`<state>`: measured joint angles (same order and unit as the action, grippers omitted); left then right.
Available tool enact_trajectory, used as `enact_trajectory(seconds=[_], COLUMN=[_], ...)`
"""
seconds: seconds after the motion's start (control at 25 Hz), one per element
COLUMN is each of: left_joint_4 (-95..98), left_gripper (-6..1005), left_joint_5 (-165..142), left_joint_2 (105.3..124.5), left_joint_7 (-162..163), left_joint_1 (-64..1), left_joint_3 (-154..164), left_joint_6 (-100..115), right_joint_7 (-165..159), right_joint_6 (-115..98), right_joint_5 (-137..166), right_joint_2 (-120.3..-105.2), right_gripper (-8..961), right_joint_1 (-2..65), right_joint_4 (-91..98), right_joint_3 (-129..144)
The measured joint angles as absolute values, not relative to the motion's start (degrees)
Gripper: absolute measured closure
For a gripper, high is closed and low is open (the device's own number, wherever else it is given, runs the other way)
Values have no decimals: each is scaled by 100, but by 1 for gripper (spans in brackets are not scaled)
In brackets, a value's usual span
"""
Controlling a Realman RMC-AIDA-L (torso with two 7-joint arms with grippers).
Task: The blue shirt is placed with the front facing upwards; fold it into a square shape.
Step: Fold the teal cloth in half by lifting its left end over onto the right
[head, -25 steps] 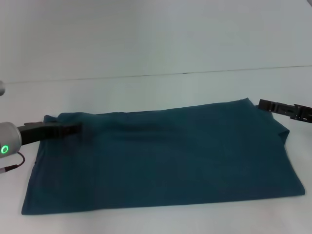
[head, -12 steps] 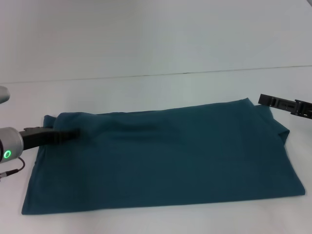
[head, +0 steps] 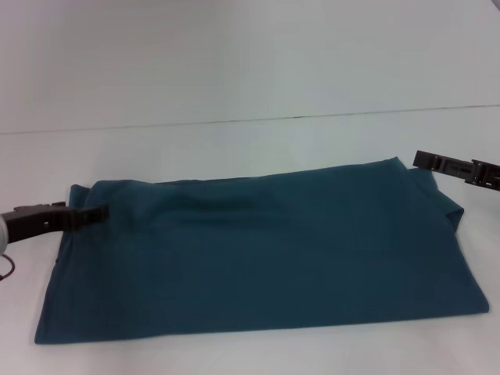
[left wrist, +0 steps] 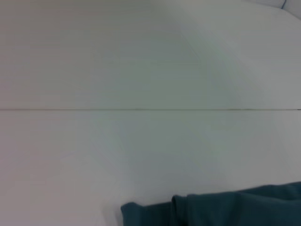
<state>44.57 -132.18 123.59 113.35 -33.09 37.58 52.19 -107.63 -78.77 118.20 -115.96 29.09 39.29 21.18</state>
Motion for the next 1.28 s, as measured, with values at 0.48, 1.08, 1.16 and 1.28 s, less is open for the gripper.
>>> enact_trajectory(seconds=[0.48,1.08,1.16,1.28], left_joint_4=[5180,5573,5555,5511], left_gripper=[113,113,113,113], left_joint_5=[-13839,-14203,-14246,-14335], left_joint_2=[12335,12227,12228,12226], left_joint_7=[12098,12874,12905,12977], left_joint_1=[-3045,-2921,-2936,-2977], left_joint_3=[3725,3719,3742,3751], left_joint_6=[6256,6834,6826,6842], right_joint_7=[-10712,-10599,-10599,-10599], right_joint_6=[-7855,-7890,-7895,-7900], right_joint_5=[11820,11767,11767,11767], right_joint_2=[-11592,-11575,-11571,-11565], right_gripper=[8,8,8,8], right_joint_1=[2909,2873,2867,2864], right_joint_4=[3929,3929,3929,3929], right_joint_3=[2117,2107,2103,2100])
